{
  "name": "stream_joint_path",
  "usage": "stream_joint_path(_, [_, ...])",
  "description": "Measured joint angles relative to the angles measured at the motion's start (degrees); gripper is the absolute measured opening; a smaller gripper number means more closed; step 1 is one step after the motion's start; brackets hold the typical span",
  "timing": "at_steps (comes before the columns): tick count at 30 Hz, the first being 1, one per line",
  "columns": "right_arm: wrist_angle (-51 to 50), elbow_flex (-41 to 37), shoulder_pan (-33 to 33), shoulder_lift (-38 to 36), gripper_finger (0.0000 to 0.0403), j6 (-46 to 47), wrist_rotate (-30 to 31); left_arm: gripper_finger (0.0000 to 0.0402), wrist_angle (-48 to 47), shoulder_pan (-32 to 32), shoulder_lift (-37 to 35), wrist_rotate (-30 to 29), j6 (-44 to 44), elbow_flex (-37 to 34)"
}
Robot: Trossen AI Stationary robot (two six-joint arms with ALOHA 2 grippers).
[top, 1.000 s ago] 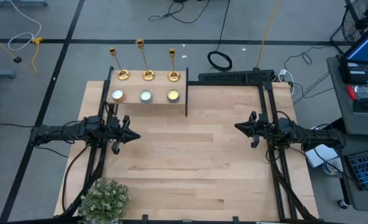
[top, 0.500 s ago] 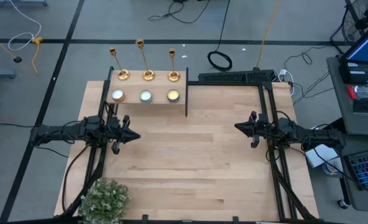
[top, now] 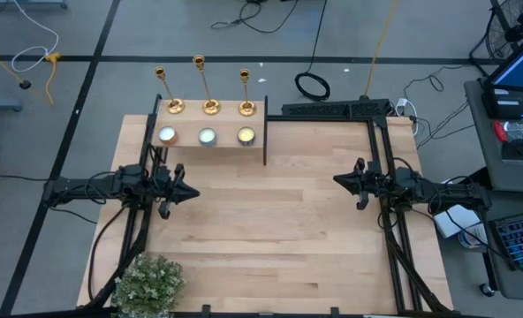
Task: Pick & Place candle stick holders
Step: Return to Home Position
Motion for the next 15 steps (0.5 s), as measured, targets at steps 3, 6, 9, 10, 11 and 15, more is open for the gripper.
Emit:
stream_joint_path(3, [0.0,0.0,0.0,0.0,0.0006,0.0,0.0,0.0024,0.0,0.0,0.0,0.0,0.0,0.0])
stream_joint_path(6, [0.0,0.0,0.0,0.0,0.0006,0.0,0.0,0.0025,0.0,0.0,0.0,0.0,0.0,0.0])
stream_joint_path(9, [0.0,0.0,0.0,0.0,0.0005,0.0,0.0,0.0026,0.0,0.0,0.0,0.0,0.0,0.0])
stream_joint_path(10, [0.0,0.0,0.0,0.0,0.0004,0.0,0.0,0.0026,0.0,0.0,0.0,0.0,0.0,0.0])
stream_joint_path(11, [0.0,0.0,0.0,0.0,0.0004,0.0,0.0,0.0026,0.0,0.0,0.0,0.0,0.0,0.0])
stream_joint_path(15, [0.0,0.0,0.0,0.0,0.0006,0.0,0.0,0.0026,0.0,0.0,0.0,0.0,0.1,0.0])
